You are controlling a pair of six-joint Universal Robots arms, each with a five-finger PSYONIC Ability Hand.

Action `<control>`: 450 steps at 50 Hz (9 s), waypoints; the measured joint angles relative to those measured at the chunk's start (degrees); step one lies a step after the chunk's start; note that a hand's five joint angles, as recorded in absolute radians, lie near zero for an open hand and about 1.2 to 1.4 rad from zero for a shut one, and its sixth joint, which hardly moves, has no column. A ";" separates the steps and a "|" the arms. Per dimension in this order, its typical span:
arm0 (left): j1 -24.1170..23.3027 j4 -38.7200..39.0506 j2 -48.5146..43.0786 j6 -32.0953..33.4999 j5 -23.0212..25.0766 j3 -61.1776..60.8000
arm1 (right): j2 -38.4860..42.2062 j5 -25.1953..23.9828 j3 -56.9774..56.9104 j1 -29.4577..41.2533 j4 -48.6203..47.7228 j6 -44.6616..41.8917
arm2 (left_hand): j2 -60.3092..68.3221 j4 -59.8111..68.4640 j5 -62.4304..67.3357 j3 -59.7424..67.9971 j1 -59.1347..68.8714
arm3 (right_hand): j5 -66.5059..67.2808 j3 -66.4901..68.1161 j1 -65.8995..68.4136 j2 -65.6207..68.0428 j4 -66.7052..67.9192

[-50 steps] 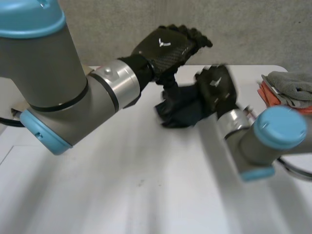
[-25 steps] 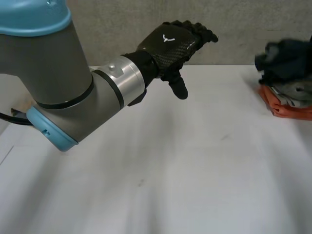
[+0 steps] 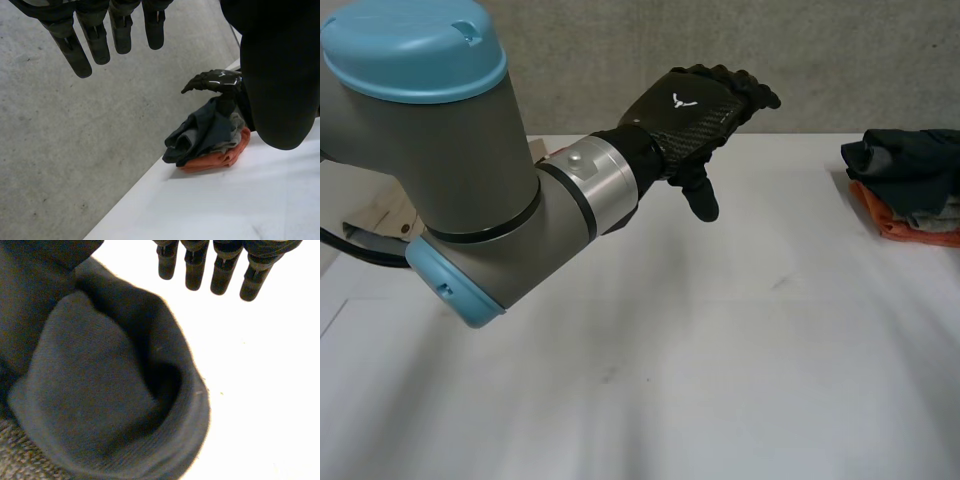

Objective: Fold the laundry.

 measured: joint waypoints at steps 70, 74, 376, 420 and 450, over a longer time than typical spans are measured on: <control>40.27 13.88 -43.37 36.14 1.14 24.77 | -38.43 11.08 52.52 26.61 17.47 -34.13 | 8.61 9.22 7.37 8.62 8.65 | -1.27 -1.94 -0.45 -1.16 -1.90; 40.13 13.91 -44.84 36.14 1.23 25.89 | -38.44 11.06 52.99 26.61 17.47 -34.11 | 27.44 26.78 21.75 26.06 26.76 | -1.27 -1.94 -0.45 -1.16 -1.90; 13.07 23.05 5.78 15.59 -15.22 -50.63 | -25.50 32.62 28.75 42.68 38.39 -14.70 | 11.23 11.78 10.92 11.31 10.54 | 53.75 54.43 51.88 55.69 54.65; 12.41 20.59 5.68 14.74 -21.07 -43.33 | -24.54 32.99 34.73 43.00 39.91 -15.95 | 56.24 56.85 53.28 55.91 53.99 | 53.76 53.83 48.81 54.28 54.09; 4.65 -8.70 30.39 38.17 -16.62 -59.63 | -44.06 31.46 44.29 42.54 63.14 -44.57 | 56.38 57.06 54.90 56.13 53.99 | 54.18 54.13 49.57 54.29 54.54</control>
